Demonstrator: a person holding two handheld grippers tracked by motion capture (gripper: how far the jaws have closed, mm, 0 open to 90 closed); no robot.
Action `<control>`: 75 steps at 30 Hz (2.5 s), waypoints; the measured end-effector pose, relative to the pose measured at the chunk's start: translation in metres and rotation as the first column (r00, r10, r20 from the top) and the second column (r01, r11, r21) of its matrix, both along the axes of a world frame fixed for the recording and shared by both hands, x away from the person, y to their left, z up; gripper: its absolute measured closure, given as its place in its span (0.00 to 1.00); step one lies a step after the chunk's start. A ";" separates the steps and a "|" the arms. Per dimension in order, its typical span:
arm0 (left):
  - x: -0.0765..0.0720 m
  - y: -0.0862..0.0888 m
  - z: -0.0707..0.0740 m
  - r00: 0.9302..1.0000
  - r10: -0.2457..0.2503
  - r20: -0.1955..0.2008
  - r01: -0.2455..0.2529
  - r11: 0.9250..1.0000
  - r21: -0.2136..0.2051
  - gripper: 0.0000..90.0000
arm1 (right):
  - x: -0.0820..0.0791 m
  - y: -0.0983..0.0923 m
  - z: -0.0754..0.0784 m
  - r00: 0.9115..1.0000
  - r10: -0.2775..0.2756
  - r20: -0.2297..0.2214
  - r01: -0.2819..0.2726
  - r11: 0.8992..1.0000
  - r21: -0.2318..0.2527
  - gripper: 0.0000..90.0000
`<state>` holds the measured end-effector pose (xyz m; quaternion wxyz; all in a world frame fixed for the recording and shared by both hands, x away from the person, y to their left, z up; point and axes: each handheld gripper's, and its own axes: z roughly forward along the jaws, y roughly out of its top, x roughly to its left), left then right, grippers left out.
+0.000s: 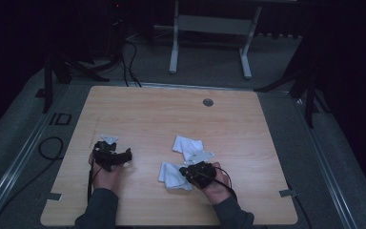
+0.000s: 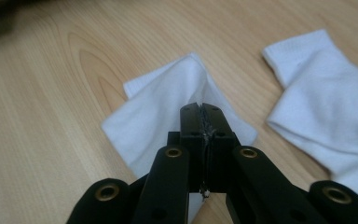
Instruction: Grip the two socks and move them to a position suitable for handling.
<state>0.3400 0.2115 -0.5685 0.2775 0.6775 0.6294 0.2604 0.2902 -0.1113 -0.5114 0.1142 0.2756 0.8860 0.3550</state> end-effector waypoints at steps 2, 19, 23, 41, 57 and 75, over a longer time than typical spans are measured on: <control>0.000 0.000 0.000 1.000 0.000 -0.001 0.000 1.000 0.000 0.13 | 0.000 -0.001 0.002 1.000 0.000 0.007 0.000 1.000 0.004 0.98; 0.000 0.000 0.000 1.000 0.001 0.002 -0.001 1.000 -0.001 0.13 | 0.001 -0.055 0.040 0.995 -0.088 0.053 0.086 0.996 0.035 0.98; 0.000 0.000 0.000 1.000 0.000 0.000 0.000 1.000 0.000 0.13 | 0.002 -0.072 0.040 0.991 -0.125 0.050 0.123 0.992 0.031 0.98; 0.000 0.000 0.000 1.000 0.000 0.000 0.000 1.000 0.000 0.13 | 0.003 -0.134 0.007 0.965 -0.260 -0.035 0.259 0.966 -0.020 0.98; 0.000 0.000 0.000 1.000 0.001 0.001 -0.001 1.000 0.000 0.13 | 0.010 -0.143 -0.006 0.938 -0.345 0.034 0.346 0.928 -0.136 0.84; 0.000 0.000 0.000 1.000 0.001 0.001 -0.001 1.000 0.000 0.13 | 0.001 -0.112 -0.033 0.973 -0.225 -0.048 0.216 0.966 -0.145 0.88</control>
